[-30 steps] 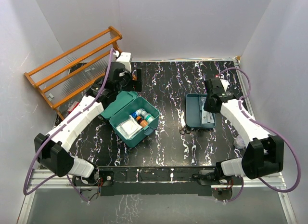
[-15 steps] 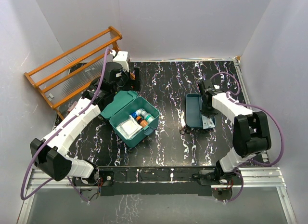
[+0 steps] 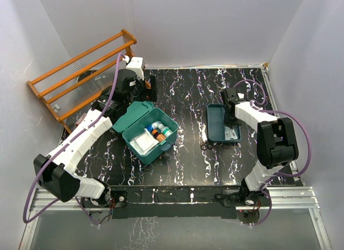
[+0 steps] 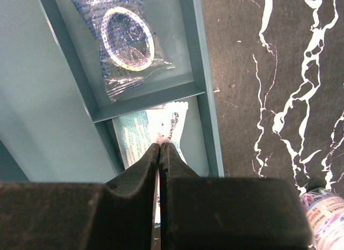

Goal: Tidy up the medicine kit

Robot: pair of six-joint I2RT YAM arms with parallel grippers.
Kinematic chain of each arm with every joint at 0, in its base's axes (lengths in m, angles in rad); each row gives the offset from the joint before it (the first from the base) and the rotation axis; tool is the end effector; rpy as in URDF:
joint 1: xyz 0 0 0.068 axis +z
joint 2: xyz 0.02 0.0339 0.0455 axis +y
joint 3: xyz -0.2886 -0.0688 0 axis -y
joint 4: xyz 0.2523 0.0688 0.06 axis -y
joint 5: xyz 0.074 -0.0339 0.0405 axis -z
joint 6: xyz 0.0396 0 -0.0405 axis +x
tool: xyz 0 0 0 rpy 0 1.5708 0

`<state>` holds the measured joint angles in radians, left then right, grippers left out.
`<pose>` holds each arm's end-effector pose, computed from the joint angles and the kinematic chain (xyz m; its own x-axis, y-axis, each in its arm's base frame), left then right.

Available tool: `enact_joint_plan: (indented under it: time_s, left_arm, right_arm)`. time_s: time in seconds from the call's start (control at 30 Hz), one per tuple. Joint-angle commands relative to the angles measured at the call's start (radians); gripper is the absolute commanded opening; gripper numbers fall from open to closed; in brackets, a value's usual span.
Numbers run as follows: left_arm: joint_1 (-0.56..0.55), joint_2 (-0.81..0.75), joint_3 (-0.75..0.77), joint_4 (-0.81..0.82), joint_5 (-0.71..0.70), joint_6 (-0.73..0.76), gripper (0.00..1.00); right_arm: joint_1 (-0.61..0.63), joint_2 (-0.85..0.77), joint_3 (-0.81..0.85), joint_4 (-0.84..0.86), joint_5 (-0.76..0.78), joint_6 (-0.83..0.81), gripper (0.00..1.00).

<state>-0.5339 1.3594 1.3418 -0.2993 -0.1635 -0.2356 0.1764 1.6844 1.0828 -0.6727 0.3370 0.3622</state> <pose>0.2789 -0.1574 0.4160 -0.3470 -0.0624 -0.9358 0.2962 0.9394 -0.1725 0.3244 0.0445 0.2004 -0.9054 0.1783 -0.3853 0.2677 0.9441 -0.1922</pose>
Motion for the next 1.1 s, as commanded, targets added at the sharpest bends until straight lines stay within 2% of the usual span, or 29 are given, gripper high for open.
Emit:
enact_joint_plan:
  time_s: [0.0,0.37,0.43,0.53,0.6,0.87,1.07]
  left_arm:
    - [-0.006,-0.016,0.02,0.006,0.013,-0.004,0.99]
    - [-0.005,-0.008,0.022,0.009,0.017,-0.005,0.99]
    - [-0.005,-0.008,0.022,0.009,0.015,-0.005,0.99]
    - [-0.006,-0.007,0.023,0.009,0.015,-0.005,0.99]
    - [-0.006,-0.006,0.025,0.009,0.014,-0.004,0.99]
    - [-0.006,-0.002,0.028,0.011,0.017,-0.004,0.99]
    - [-0.006,0.0,0.027,0.011,0.021,-0.008,0.99]
  right_arm:
    - [-0.003,-0.018,0.006,0.103,0.011,0.045,0.0]
    - [-0.003,-0.022,-0.054,0.135,0.027,0.085,0.0]
    - [-0.004,-0.033,-0.055,0.121,0.029,0.088,0.05]
    - [-0.003,-0.068,-0.05,0.105,0.043,0.098,0.19]
    - [-0.003,-0.093,-0.04,0.095,0.042,0.094,0.24]
    - [-0.003,-0.127,-0.013,0.002,-0.016,0.09,0.26]
    - [-0.003,-0.116,-0.084,-0.007,-0.106,0.127,0.28]
